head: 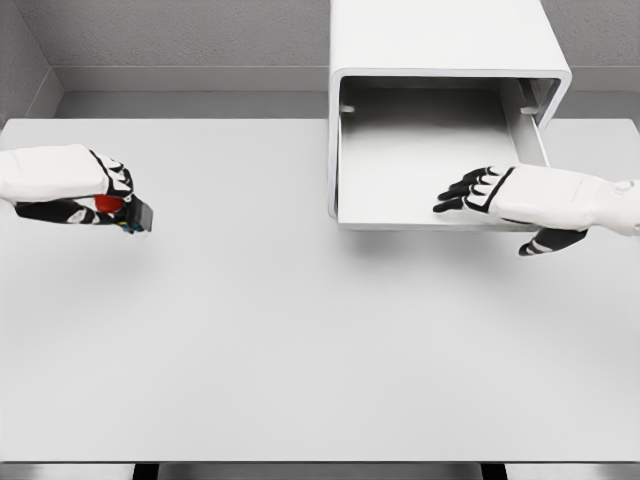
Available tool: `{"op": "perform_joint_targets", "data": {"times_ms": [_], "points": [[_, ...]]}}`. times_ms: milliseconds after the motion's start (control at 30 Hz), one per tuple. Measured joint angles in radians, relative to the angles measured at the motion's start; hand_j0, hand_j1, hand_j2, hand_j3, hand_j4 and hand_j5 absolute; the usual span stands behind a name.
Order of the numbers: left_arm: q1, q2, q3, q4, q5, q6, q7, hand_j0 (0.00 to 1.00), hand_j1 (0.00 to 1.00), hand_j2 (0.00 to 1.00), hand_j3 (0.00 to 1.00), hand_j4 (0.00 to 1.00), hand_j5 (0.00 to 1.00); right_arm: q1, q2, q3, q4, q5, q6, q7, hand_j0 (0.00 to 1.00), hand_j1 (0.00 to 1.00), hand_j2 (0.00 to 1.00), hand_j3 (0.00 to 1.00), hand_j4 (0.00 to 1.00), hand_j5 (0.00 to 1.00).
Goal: Slide open multi-storey tabletop storage cabinets and put open load switch and slide close multi-storey tabletop storage cabinets
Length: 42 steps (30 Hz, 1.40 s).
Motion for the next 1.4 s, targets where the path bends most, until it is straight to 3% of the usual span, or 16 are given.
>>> {"op": "perform_joint_targets", "data": {"times_ms": [67, 200, 367, 533, 667, 767, 867, 1033, 1100, 1200, 1333, 1400], "points": [[0.0, -0.007, 0.001, -0.009, 0.013, 0.0, 0.0, 0.45, 0.45, 0.45, 0.45, 0.45, 0.45, 0.002, -0.003, -0.007, -0.001, -0.013, -0.018, 0.0, 1.0, 1.0, 1.0, 1.0, 1.0, 1.0], [-0.02, -0.016, 0.002, -0.018, 0.042, 0.0, 0.0, 0.44, 0.44, 0.44, 0.44, 0.44, 0.44, 0.071, -0.024, -0.053, -0.002, -0.04, -0.079, 0.001, 1.0, 1.0, 1.0, 1.0, 1.0, 1.0], [-0.058, -0.031, 0.002, -0.032, 0.061, 0.0, 0.0, 0.44, 0.44, 0.44, 0.44, 0.44, 0.44, 0.075, -0.038, -0.093, -0.002, -0.055, -0.105, 0.001, 1.0, 1.0, 1.0, 1.0, 1.0, 1.0], [-0.083, -0.088, 0.002, -0.035, 0.067, 0.0, 0.0, 0.44, 0.44, 0.44, 0.44, 0.44, 0.44, 0.175, -0.06, -0.195, -0.004, -0.102, -0.111, 0.001, 1.0, 1.0, 1.0, 1.0, 1.0, 1.0], [-0.115, -0.14, 0.0, -0.039, 0.068, 0.0, -0.001, 0.39, 0.39, 0.39, 0.39, 0.39, 0.39, 0.331, -0.103, -0.346, -0.004, -0.177, -0.112, 0.001, 1.0, 1.0, 1.0, 1.0, 1.0, 1.0], [-0.142, -0.173, -0.001, -0.043, 0.067, 0.0, -0.001, 0.35, 0.35, 0.35, 0.35, 0.35, 0.35, 0.502, -0.132, -0.522, -0.004, -0.241, -0.11, 0.0, 1.0, 1.0, 1.0, 1.0, 1.0, 1.0], [-0.158, -0.215, -0.003, -0.049, 0.066, -0.001, 0.0, 0.33, 0.33, 0.33, 0.33, 0.33, 0.33, 0.589, -0.139, -0.696, -0.003, -0.278, -0.112, 0.001, 1.0, 1.0, 1.0, 1.0, 1.0, 1.0], [-0.224, -0.304, -0.034, -0.053, 0.061, -0.001, -0.001, 0.32, 0.32, 0.32, 0.32, 0.32, 0.32, 0.916, -0.107, -0.934, -0.003, -0.298, -0.113, 0.001, 1.0, 1.0, 1.0, 1.0, 1.0, 1.0], [-0.279, -0.343, -0.068, -0.05, 0.06, 0.0, -0.001, 0.32, 0.32, 0.32, 0.32, 0.32, 0.32, 1.016, -0.098, -0.981, -0.003, -0.305, -0.109, 0.0, 0.76, 0.76, 0.76, 0.76, 0.76, 0.76], [-0.308, -0.408, -0.108, -0.048, 0.046, -0.001, -0.001, 0.32, 0.32, 0.32, 0.32, 0.32, 0.32, 1.108, -0.092, -0.997, -0.004, -0.295, -0.112, 0.001, 0.5, 0.5, 0.5, 0.5, 0.5, 0.5], [-0.345, -0.495, -0.15, -0.046, 0.016, -0.001, -0.002, 0.32, 0.32, 0.32, 0.32, 0.32, 0.32, 1.089, -0.115, -0.951, -0.005, -0.279, -0.111, 0.001, 0.49, 0.49, 0.49, 0.49, 0.49, 0.49], [-0.38, -0.537, -0.159, -0.041, 0.001, -0.002, -0.002, 0.32, 0.32, 0.32, 0.32, 0.32, 0.32, 1.04, -0.138, -0.916, -0.005, -0.276, -0.11, 0.0, 0.5, 0.5, 0.5, 0.5, 0.5, 0.5]]}}
